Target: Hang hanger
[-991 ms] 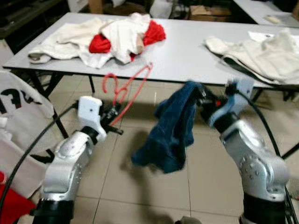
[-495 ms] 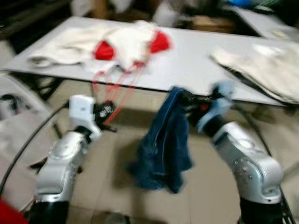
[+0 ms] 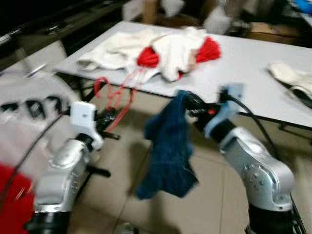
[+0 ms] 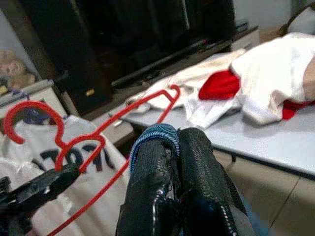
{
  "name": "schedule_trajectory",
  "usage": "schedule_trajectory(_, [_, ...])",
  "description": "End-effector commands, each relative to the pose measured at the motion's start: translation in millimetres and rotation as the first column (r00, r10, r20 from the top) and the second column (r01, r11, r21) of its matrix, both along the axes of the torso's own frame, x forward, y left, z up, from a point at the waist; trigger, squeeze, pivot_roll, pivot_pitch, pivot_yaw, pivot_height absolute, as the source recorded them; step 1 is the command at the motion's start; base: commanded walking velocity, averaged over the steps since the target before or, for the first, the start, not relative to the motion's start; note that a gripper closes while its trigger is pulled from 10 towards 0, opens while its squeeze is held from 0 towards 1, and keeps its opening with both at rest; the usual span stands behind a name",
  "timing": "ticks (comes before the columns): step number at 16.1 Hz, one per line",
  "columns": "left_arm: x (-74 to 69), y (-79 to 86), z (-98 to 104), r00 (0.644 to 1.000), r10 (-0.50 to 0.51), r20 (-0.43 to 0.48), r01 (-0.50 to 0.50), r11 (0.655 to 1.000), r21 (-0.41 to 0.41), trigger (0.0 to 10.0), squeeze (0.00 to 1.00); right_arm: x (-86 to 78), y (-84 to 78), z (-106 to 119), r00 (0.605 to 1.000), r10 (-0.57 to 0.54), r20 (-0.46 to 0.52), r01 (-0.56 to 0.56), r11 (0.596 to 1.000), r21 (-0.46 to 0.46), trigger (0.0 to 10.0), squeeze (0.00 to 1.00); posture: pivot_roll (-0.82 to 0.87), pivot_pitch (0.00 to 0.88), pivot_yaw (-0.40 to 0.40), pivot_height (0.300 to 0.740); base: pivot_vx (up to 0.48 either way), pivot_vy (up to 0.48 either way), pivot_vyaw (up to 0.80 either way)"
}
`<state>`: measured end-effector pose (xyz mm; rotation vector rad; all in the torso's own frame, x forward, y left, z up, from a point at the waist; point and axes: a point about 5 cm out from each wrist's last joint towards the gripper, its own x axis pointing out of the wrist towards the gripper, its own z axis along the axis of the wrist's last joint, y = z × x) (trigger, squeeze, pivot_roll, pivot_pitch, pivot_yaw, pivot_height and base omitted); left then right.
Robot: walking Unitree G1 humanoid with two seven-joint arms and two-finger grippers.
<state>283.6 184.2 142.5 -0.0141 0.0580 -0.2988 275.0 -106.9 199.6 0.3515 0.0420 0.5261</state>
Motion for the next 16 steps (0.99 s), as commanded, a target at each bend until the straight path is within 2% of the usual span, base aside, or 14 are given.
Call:
schedule_trajectory(1, [2.8, -11.5, 6.0, 0.999, -0.039, 0.025, 0.039, 0.999, -0.008, 10.0, 0.0, 0.6, -11.2, 5.0, 0.999, -0.046, 0.019, 0.046, 0.999, 0.0, 10.0, 0.0, -0.05, 0.0, 0.003, 0.705, 0.337, 0.0, 0.0])
schedule_trajectory(10, [3.8, -10.3, 6.9, 0.999, -0.03, 0.029, 0.03, 0.999, -0.012, 10.0, 0.0, 1.1, -11.0, 9.2, 0.998, -0.05, 0.046, 0.051, 0.999, -0.01, 10.0, 0.0, -0.05, 0.0, 0.004, 0.705, 0.339, 0.0, 0.0])
schedule_trajectory(15, [4.5, -10.5, 7.4, 0.999, -0.029, 0.032, 0.03, 0.999, -0.014, 10.0, 0.0, 1.5, -10.7, 12.3, 0.998, -0.051, 0.047, 0.051, 0.999, -0.003, 10.0, 0.0, -0.05, 0.0, 0.006, 0.705, 0.34, 0.0, -0.78])
schedule_trajectory(16, [4.7, -10.5, 7.6, 0.999, -0.029, 0.033, 0.029, 0.999, -0.015, 10.0, 0.0, 1.7, -10.8, 12.7, 0.998, -0.051, 0.048, 0.051, 0.999, -0.003, 10.0, 0.0, -0.05, 0.0, 0.006, 0.705, 0.345, 0.0, 0.0])
